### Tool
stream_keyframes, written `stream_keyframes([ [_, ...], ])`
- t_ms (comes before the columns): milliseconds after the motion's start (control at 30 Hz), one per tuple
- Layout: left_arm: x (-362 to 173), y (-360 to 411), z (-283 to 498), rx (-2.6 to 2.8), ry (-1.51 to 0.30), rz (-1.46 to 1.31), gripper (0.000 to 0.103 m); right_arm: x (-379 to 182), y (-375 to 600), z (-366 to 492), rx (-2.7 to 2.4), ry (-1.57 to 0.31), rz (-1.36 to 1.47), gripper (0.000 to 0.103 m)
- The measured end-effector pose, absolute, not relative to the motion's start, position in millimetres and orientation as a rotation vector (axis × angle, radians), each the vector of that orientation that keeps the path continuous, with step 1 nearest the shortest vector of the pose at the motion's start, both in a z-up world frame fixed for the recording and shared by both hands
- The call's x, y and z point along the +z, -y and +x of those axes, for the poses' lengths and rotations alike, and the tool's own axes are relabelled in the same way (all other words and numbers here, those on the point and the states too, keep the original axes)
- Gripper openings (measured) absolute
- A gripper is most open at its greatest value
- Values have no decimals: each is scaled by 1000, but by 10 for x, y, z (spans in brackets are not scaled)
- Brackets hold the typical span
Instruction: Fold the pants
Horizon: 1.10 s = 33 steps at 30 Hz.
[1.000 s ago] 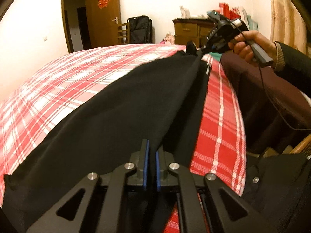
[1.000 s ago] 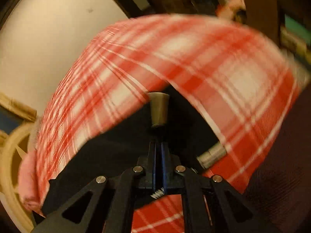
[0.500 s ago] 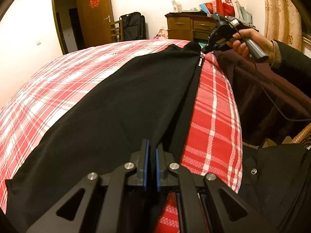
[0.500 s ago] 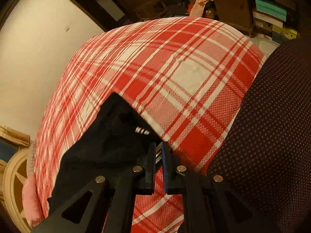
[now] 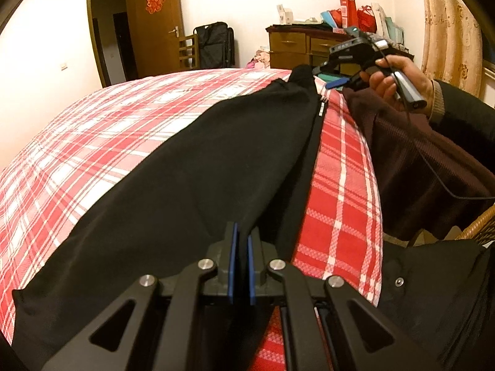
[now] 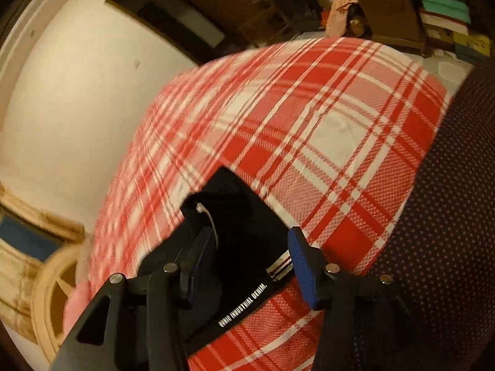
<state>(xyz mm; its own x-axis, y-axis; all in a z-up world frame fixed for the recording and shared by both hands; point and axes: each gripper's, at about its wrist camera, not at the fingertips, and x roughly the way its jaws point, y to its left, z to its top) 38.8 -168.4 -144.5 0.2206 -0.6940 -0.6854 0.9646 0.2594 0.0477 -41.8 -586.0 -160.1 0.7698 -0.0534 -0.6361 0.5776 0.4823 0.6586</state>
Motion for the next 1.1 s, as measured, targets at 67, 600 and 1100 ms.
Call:
stream_keyframes([
  [67,-1462,1691,397,-1224,-620,531,6,-1612,5888,-495,-407,-570,1040,51],
  [600,-1295,1521,444,-1267,-612,446,3,-1487,5703,-202,-427,-643,831,8],
  [1100,-1447,1481,419,-1234,-646,470,11,-1618,5784,-343,-618,-801,785,45],
])
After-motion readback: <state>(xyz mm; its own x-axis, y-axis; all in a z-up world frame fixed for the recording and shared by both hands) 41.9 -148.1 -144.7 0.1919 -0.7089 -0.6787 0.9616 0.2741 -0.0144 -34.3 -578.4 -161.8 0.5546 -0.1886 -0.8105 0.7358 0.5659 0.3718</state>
